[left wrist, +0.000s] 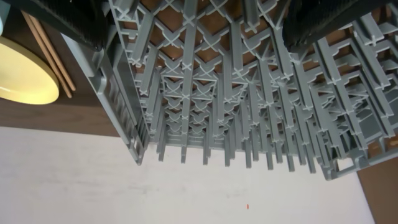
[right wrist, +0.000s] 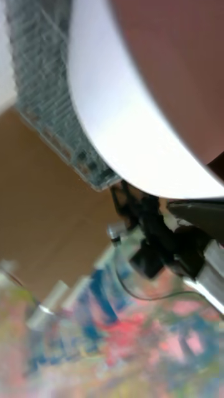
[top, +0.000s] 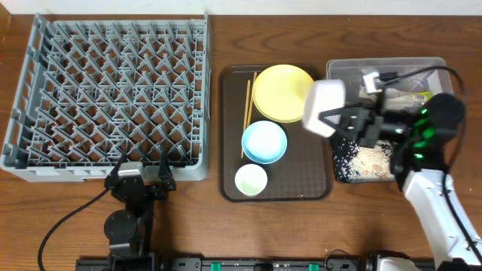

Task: Sort waste into correct bins and load items into the dishwasher
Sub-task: 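Tip the white dish over the black tray to dump scraps, then set the white dish back down on the brown tray, then grasp the small pale-green cup with the right gripper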

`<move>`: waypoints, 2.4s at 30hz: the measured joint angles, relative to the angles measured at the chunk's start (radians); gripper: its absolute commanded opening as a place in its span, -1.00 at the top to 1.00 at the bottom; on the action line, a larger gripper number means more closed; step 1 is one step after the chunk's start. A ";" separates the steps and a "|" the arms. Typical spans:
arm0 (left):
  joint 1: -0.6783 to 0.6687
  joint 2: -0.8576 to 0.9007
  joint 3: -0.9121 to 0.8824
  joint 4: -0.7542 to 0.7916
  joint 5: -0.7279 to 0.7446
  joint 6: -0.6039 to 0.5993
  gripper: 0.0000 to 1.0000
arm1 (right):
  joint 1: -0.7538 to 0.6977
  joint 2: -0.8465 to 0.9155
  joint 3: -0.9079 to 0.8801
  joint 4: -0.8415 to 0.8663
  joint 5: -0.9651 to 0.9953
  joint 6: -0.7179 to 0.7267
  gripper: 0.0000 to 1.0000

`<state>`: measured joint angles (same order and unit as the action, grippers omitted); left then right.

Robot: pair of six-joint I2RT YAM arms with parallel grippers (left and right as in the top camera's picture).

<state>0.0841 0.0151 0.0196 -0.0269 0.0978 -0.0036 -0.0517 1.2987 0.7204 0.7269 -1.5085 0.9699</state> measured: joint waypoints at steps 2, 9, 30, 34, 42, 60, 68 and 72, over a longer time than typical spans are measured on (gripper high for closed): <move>0.000 0.000 0.000 0.000 0.000 0.000 -0.81 | 0.046 0.000 0.000 0.060 0.017 0.097 0.97; 0.000 0.000 0.000 0.000 0.000 0.000 -0.81 | 0.102 0.038 0.002 -0.086 0.189 0.122 0.97; 0.000 0.000 0.000 0.000 0.000 0.000 -0.81 | 0.531 0.054 0.699 -1.662 1.123 -0.797 0.98; 0.000 0.000 0.000 0.000 0.000 0.000 -0.82 | 0.592 0.090 0.667 -1.749 1.219 -0.830 0.98; 0.000 0.000 0.000 0.000 0.000 0.000 -0.81 | 0.606 0.254 0.468 -1.740 1.278 -0.826 0.98; 0.000 0.000 0.000 0.000 0.000 0.000 -0.82 | 0.606 0.398 0.383 -1.675 1.252 -0.806 0.30; 0.000 0.000 0.000 0.000 0.000 0.000 -0.82 | 0.606 0.398 0.409 -1.723 1.259 -0.797 0.32; 0.000 0.000 0.000 0.000 0.000 0.000 -0.82 | 0.605 0.396 0.549 -1.811 1.260 -0.792 -0.52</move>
<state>0.0841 0.0151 0.0196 -0.0269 0.0978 -0.0036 0.5537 1.6947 1.2694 -1.0843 -0.2481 0.1780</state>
